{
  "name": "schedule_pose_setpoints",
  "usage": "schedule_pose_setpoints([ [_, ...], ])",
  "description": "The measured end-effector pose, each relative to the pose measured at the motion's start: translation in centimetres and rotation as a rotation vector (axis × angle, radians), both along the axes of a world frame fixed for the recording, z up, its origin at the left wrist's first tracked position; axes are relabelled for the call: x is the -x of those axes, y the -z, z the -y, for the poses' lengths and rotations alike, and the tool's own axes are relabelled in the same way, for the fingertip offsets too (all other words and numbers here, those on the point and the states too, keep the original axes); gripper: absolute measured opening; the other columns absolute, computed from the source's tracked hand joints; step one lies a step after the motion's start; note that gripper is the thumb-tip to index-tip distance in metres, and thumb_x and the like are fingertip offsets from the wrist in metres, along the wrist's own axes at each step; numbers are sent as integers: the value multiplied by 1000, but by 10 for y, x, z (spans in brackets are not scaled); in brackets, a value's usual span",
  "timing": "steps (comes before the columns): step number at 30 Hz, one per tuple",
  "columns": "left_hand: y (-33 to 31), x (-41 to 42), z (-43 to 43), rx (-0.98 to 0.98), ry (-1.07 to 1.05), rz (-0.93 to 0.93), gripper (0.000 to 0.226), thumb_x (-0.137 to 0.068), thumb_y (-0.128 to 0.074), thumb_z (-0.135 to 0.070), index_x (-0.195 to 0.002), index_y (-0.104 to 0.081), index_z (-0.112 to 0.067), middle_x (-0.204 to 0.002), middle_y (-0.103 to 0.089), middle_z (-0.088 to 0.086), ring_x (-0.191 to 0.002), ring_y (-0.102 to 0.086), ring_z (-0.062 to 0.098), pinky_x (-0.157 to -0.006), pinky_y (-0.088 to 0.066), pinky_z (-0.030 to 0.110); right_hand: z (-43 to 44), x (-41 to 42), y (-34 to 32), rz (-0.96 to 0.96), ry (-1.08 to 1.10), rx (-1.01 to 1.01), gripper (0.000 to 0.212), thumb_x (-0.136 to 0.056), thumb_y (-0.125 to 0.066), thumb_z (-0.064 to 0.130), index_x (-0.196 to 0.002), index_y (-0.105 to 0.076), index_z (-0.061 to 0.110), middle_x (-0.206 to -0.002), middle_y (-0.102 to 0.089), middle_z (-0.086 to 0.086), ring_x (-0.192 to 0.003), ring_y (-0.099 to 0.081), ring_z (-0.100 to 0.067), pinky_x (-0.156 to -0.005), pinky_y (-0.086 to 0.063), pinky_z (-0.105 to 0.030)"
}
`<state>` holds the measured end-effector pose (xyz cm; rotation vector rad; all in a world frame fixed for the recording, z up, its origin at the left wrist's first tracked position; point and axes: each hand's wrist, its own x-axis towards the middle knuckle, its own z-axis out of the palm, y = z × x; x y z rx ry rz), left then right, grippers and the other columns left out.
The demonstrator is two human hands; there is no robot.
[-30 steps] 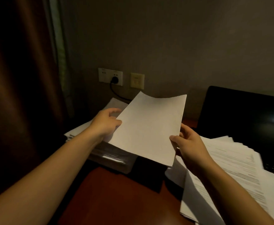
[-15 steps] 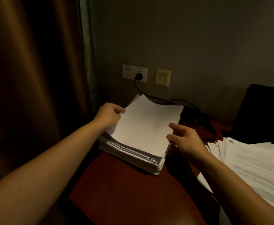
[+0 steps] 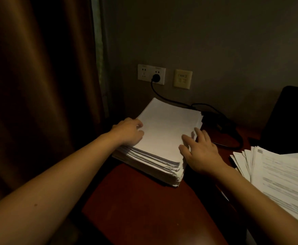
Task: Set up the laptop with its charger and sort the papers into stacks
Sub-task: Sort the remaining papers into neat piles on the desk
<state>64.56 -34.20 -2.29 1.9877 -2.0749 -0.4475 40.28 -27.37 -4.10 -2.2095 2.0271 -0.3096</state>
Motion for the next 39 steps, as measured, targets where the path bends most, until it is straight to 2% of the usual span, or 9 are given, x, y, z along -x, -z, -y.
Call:
schedule_pose_setpoints([
  [4, -3, 13, -4, -117, 38, 189, 66, -96, -42, -53, -155, -26, -28, -162, -27, 7, -145, -30, 34, -116, -21, 57, 5, 10, -2, 24, -55, -117, 60, -100, -25, 63, -154, -20, 37, -166, -8, 1, -152, -8, -28, -118, -14, -57],
  [8, -16, 44, -19, -190, 10, 372, 66, -100, -27, -51, -157, -24, -16, -165, -13, 14, -151, -8, 38, -117, -2, 69, 0, 34, -10, 18, -77, -89, 63, -96, -28, 69, -151, -29, 39, -165, -18, 3, -152, -8, -26, -119, -14, -57],
  [15, -20, 159, -82, 193, 298, 87, 63, -101, -34, -53, -156, -30, -22, -168, -11, 5, -155, 2, 27, -120, -2, 60, -60, 110, -16, 45, 35, 112, 56, -97, -50, 51, -148, -40, 30, -155, -39, 4, -149, -21, -21, -120, -25, -46],
  [21, 12, 250, -137, -35, 626, 78, 67, -102, -30, -59, -158, -23, -23, -168, -9, 5, -155, 3, 28, -121, 3, 60, -140, 199, -13, 2, 266, 45, 40, -95, -58, 41, -131, -59, 23, -136, -57, -3, -125, -50, -23, -103, -45, -44],
  [25, 39, 274, -153, -108, 593, 146, 81, -99, -22, -69, -161, 3, -23, -168, 4, 11, -154, 9, 31, -120, 8, 63, -186, 249, -9, 43, 471, -12, 49, -90, -65, 45, -132, -59, 20, -125, -60, -6, -106, -61, -21, -90, -54, -39],
  [29, 43, 298, -160, -40, 550, 179, 84, -98, -19, -70, -161, 6, -21, -168, 9, 14, -154, 13, 32, -118, 12, 63, -200, 277, -8, 188, 607, -48, 63, -86, -70, 46, -139, -51, 18, -131, -59, -12, -112, -61, -27, -88, -52, -38],
  [31, 45, 308, -162, -32, 560, 110, 80, -99, -26, -68, -161, -1, -24, -168, 4, 11, -154, 10, 31, -120, 9, 61, -201, 286, -7, 274, 621, -31, 64, -86, -70, 44, -141, -48, 19, -133, -58, -12, -110, -61, -26, -83, -50, -34],
  [34, 42, 310, -164, 37, 582, -179, 64, -97, -50, -56, -153, -27, -34, -160, -31, 0, -151, -19, 25, -122, -13, 54, -207, 295, -4, 422, 621, 54, 60, -87, -72, 38, -140, -49, 23, -130, -60, -5, -97, -59, -15, -75, -49, -28],
  [39, 29, 297, -155, -28, 427, -512, 68, -90, -73, -18, -149, -42, -30, -117, -63, -21, -100, -56, -2, -94, -46, 21, -213, 303, 3, 557, 643, 117, 54, -86, -75, 28, -135, -54, 24, -117, -64, 4, -93, -65, -12, -70, -56, -28],
])
